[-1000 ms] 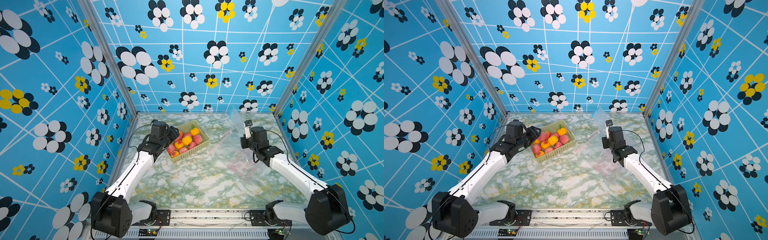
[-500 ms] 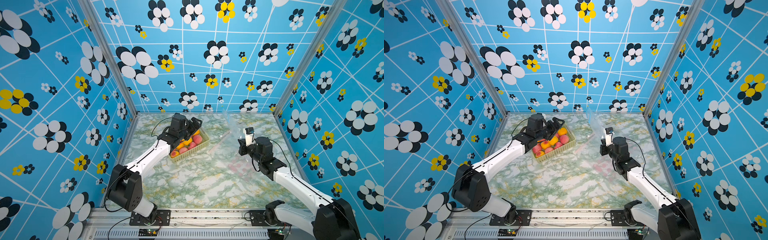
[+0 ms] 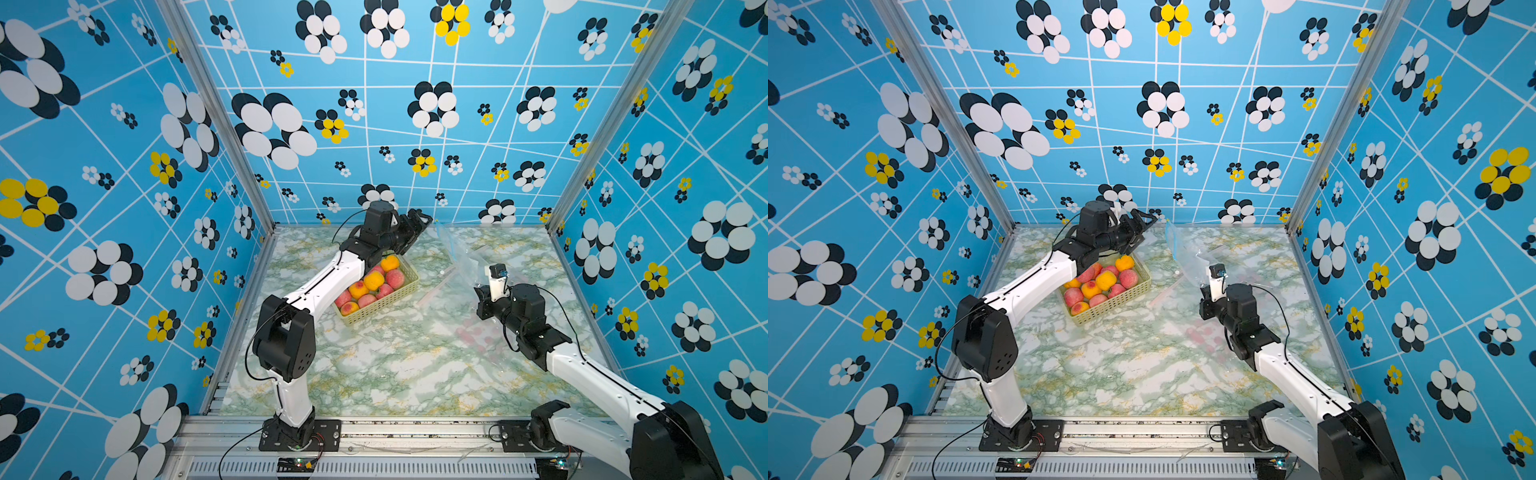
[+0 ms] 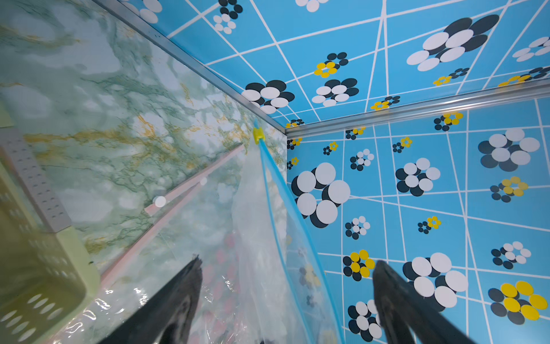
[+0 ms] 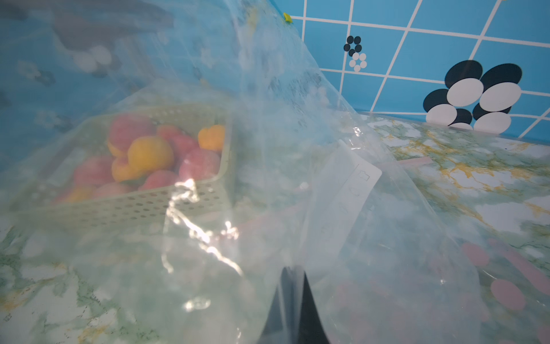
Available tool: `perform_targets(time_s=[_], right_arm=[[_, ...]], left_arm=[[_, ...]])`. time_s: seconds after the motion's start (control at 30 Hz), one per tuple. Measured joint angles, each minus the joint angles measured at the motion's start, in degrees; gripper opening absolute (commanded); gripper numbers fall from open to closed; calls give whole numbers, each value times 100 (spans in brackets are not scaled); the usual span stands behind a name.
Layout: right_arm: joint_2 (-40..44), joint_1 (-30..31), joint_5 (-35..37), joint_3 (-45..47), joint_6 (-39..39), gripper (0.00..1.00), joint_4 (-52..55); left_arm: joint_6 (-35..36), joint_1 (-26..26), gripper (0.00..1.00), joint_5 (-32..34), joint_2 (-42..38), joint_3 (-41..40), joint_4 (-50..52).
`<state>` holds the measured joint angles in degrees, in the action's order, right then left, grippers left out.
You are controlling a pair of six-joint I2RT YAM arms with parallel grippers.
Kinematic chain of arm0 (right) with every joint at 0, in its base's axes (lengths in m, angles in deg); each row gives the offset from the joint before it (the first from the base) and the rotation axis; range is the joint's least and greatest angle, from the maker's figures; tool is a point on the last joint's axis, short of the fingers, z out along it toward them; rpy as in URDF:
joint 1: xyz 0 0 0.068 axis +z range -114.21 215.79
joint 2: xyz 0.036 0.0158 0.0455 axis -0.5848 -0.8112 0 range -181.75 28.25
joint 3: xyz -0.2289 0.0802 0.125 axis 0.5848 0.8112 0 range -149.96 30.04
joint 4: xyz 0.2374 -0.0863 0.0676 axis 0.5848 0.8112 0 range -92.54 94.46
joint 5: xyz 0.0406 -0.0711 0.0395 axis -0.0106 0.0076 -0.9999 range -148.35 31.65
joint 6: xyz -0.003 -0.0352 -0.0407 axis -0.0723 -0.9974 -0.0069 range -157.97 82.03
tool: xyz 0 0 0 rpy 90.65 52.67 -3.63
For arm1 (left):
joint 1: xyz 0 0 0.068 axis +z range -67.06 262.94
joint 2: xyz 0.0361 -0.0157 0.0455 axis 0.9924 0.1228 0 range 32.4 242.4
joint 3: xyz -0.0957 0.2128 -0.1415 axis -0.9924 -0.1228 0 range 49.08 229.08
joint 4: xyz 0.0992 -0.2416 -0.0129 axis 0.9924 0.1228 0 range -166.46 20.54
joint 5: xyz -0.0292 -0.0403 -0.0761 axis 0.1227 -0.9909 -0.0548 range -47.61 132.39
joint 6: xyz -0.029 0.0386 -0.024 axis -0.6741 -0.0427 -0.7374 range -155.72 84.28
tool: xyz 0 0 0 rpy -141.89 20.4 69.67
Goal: Place the peach in a zip-top bag and seal the zipper
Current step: Open the zipper of the food storage bag at the center of the board.
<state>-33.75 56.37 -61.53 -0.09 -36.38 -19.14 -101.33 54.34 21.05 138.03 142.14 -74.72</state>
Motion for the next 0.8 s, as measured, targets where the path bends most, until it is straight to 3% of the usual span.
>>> perform_targets(time_s=[0.23, 0.53, 0.8], right_arm=[[2, 4, -20, 66, -76, 0, -105], [2, 4, -20, 66, -96, 0, -212], [-15, 4, -22, 66, -96, 0, -210]], left_arm=[[61, -133, 74, -240, 203, 129, 138], [72, -133, 68, -356, 444, 151, 179], [70, -144, 69, -483, 717, 352, 295]])
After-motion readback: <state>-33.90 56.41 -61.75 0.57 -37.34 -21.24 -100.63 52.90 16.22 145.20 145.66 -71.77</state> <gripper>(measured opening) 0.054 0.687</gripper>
